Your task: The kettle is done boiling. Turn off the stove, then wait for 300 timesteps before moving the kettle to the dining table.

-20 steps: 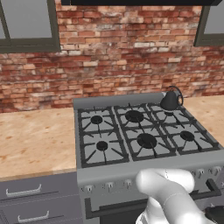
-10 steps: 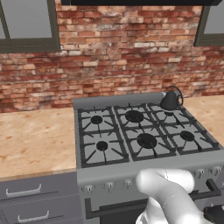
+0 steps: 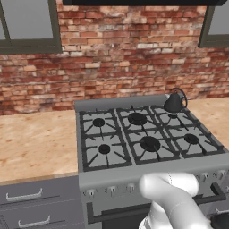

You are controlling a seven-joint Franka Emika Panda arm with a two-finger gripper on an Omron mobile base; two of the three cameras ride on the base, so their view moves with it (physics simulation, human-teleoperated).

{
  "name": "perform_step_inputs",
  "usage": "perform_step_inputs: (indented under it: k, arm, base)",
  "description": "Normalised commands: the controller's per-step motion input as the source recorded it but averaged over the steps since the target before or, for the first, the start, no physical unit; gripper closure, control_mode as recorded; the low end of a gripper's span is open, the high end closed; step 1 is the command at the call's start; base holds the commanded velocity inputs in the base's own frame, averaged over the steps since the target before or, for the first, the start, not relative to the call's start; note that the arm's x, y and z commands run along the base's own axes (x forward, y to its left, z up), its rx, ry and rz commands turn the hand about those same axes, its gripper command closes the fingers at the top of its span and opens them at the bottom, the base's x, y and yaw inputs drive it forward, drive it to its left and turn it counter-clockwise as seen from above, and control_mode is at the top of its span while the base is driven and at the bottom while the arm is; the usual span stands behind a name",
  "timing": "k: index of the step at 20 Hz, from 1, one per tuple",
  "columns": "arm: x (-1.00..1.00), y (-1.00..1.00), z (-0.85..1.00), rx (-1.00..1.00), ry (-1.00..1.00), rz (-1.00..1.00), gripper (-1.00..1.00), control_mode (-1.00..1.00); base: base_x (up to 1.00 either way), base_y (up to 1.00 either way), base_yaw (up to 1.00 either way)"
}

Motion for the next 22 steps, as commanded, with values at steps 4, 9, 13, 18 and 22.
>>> perform_step_inputs:
  k: [4,9,13,18,22]
  arm:
    - [0.00,0.00,0.17,-0.05,-0.24,-0.08,-1.00,-1.00]
    - [0.00,0.00,0.19,-0.05,-0.21,-0.11,-1.00,-1.00]
    - [0.00,0.00,0.17,-0.05,-0.20,-0.15,-1.00,-1.00]
    - [0.00,0.00,0.15,-0.05,-0.18,-0.17,-1.00,-1.00]
    - [0.00,0.00,0.12,-0.04,-0.14,-0.19,-1.00,-1.00]
  base:
    - [0.00,0.00,0.00]
    - [0.00,0.00,0.00]
    - [0.00,0.00,0.00]
    - [0.00,0.00,0.00]
    - [0.00,0.00,0.00]
